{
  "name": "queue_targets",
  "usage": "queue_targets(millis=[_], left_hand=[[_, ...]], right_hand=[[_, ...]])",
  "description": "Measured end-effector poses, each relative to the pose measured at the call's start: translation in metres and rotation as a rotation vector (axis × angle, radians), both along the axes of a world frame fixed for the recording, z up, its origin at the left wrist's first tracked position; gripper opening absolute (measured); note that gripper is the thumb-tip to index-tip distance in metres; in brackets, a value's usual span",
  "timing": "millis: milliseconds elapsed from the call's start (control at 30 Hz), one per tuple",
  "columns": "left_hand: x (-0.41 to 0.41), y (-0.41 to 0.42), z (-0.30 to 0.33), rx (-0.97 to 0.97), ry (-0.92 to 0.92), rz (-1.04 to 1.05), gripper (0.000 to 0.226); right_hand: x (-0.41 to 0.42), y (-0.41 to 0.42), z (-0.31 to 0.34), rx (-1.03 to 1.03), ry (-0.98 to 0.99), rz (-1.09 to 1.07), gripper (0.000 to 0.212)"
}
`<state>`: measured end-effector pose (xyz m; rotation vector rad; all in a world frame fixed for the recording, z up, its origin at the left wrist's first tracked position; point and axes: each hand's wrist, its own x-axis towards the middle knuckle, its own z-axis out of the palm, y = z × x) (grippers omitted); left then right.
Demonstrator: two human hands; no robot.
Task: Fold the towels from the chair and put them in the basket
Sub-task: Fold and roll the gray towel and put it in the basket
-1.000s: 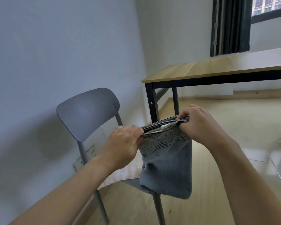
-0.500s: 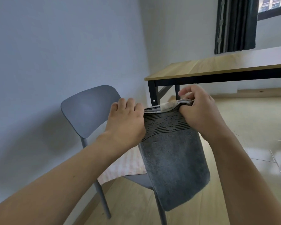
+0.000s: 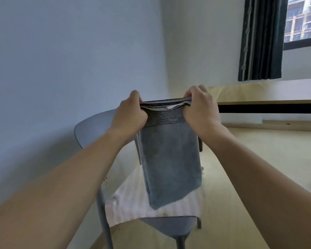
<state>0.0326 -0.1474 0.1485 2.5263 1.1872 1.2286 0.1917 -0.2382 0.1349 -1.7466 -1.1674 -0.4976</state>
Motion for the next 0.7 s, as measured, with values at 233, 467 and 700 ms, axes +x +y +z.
queue_targets(millis=[233, 467, 700], left_hand=[[-0.025, -0.003, -0.013, 0.116, 0.084, -0.09, 0.015], [-0.049, -0.048, -0.139, -0.641, 0.607, -0.42, 0.02], [-0.057, -0.056, -0.214, -0.921, 0.667, -0.456, 0.012]], right_hand=[[0.002, -0.004, -0.012, -0.088, -0.219, 0.035, 0.026], [-0.01, -0.052, -0.107, -1.182, -0.066, 0.265, 0.02], [-0.017, -0.06, -0.166, -1.594, -0.07, 0.313, 0.016]])
